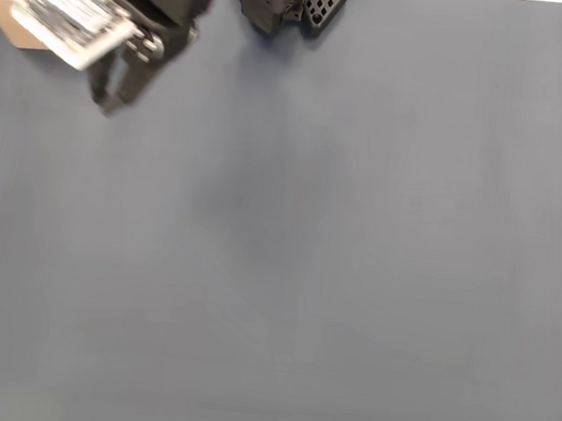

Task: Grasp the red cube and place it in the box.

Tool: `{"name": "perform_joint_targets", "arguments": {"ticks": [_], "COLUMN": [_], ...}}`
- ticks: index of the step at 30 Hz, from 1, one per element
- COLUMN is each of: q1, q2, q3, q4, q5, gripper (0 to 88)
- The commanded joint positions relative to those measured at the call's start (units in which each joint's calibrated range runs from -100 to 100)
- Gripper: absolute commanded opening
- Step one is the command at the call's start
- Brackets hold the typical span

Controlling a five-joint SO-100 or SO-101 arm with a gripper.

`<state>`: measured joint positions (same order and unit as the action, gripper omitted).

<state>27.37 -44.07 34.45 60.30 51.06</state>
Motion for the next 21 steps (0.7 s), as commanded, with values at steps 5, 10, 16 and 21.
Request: {"name": "perform_joint_targets", "arguments": {"ticks": [5, 10, 16, 21], "q1": [-12.18, -17.86, -22.76, -25.88], "q2": [-1.51, -3.33, -7.92, -13.99], "q3": [1.77, 6.24, 15.83, 27.14], "q4": [-3.42, -5.55, -9.81, -14.07], "q5": [0.54, 0.54, 0.93, 0.63], "gripper": [0.0, 0.0, 0.0, 0.0]}}
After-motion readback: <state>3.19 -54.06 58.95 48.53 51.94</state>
